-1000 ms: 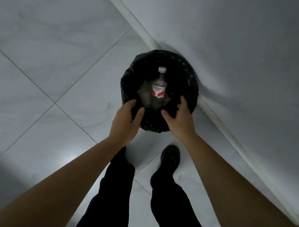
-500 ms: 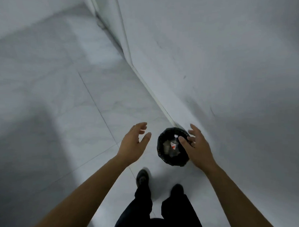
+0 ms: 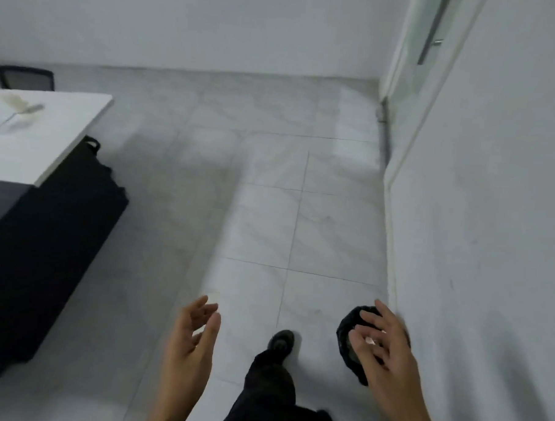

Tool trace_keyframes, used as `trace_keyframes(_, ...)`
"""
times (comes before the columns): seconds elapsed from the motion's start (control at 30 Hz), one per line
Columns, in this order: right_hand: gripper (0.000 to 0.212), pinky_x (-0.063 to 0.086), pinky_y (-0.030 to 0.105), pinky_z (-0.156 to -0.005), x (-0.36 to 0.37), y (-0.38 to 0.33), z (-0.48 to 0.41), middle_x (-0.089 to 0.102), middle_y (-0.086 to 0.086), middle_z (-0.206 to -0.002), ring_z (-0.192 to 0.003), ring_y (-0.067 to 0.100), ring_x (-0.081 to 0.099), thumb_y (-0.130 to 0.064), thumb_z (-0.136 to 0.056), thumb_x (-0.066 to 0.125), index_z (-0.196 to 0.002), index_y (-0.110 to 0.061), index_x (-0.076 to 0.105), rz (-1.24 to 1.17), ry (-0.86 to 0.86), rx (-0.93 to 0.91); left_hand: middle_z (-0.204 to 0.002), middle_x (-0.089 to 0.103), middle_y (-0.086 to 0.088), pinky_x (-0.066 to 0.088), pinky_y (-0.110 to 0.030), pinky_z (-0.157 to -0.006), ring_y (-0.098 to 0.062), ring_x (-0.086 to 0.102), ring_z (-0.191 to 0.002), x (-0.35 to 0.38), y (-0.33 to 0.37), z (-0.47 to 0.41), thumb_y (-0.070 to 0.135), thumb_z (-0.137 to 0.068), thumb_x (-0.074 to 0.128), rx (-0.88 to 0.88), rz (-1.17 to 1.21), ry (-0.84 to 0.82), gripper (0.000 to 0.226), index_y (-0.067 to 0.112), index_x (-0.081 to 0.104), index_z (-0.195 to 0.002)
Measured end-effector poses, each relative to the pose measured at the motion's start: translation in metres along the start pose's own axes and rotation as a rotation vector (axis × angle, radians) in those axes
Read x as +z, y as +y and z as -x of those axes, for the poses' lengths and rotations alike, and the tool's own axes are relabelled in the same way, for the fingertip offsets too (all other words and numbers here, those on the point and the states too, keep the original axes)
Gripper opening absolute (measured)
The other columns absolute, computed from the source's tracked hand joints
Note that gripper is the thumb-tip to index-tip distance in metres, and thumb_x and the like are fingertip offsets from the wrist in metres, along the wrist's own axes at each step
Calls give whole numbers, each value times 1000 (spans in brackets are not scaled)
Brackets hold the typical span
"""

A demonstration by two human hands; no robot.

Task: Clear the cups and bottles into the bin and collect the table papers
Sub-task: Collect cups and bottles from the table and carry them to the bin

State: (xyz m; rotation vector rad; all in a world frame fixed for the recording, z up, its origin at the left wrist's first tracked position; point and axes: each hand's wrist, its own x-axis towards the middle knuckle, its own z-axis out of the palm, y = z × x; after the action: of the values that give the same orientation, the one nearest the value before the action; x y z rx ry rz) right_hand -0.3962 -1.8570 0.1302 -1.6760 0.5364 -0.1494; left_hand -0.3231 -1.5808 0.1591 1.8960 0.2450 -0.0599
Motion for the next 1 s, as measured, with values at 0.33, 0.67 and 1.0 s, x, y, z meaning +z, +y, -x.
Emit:
trace_keyframes(0.33, 58, 49, 20, -80, 130, -28, 39, 64, -17, -123, -106, -1, 64, -20, -88, 72, -137, -40, 46, 168, -564, -110, -110, 69, 4, 46, -21, -80, 6, 63, -97, -163, -62, 152, 11, -94, 63, -168, -9, 629, 32, 22, 57, -123)
trace_keyframes(0.67, 57, 52, 15, -80, 385, -60, 147, 66, -18, -117, -106, 4, 65, -17, -87, 72, -129, -47, 49, 318, -975, -360, -103, 72, 8, 53, -12, -77, 3, 66, -97, -328, -170, 224, 4, -89, 66, -329, 184, 1100, 53, 54, 61, -103)
trace_keyframes(1.0, 62, 50, 23, -87, 623, -106, 283, 57, -26, -124, -115, -2, 58, -44, -84, 63, -142, -42, 41, 356, -1268, -462, -114, 69, 7, 50, -29, -88, -5, 64, -109, -554, -213, 234, 13, -93, 63, -328, 220, 1295, 34, 24, 58, -125)
